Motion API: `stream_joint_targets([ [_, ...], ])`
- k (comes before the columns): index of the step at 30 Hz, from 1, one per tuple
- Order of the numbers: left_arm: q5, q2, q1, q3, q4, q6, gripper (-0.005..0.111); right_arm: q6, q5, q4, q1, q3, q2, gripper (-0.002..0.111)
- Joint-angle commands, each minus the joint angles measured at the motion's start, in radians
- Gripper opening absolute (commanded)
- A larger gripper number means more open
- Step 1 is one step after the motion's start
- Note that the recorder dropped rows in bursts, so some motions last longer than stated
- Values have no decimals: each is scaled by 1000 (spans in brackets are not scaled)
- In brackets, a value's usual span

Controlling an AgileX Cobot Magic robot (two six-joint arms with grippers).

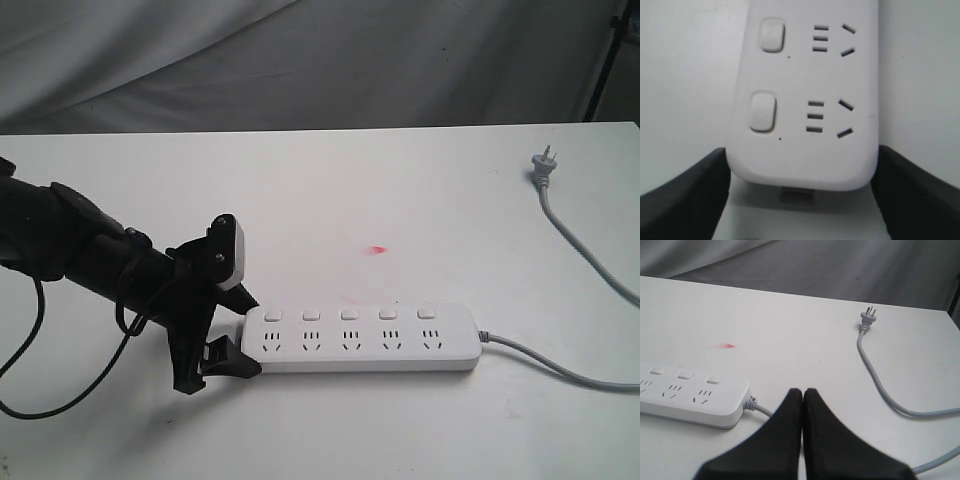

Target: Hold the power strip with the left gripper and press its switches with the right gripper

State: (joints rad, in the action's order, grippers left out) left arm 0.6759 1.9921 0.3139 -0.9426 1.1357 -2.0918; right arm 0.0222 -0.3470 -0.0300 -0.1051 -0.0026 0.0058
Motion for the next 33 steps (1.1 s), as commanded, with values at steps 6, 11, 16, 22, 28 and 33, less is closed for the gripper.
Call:
stream_joint_targets([
  [6,-17,2,5,-6,11,-1,0,-1,1,-9,3,3,-6,0],
  [11,-17,2,5,-6,11,-1,0,-1,1,-9,3,3,-6,0],
  [16,-17,2,5,-6,11,-1,0,-1,1,-9,3,3,-6,0],
  [22,-17,2,5,-6,11,-1,0,-1,1,-9,3,3,-6,0],
  [28,-17,2,5,-6,11,-1,0,-1,1,-9,3,3,-6,0],
  [33,-17,2,5,-6,11,-1,0,-1,1,-9,3,3,-6,0],
])
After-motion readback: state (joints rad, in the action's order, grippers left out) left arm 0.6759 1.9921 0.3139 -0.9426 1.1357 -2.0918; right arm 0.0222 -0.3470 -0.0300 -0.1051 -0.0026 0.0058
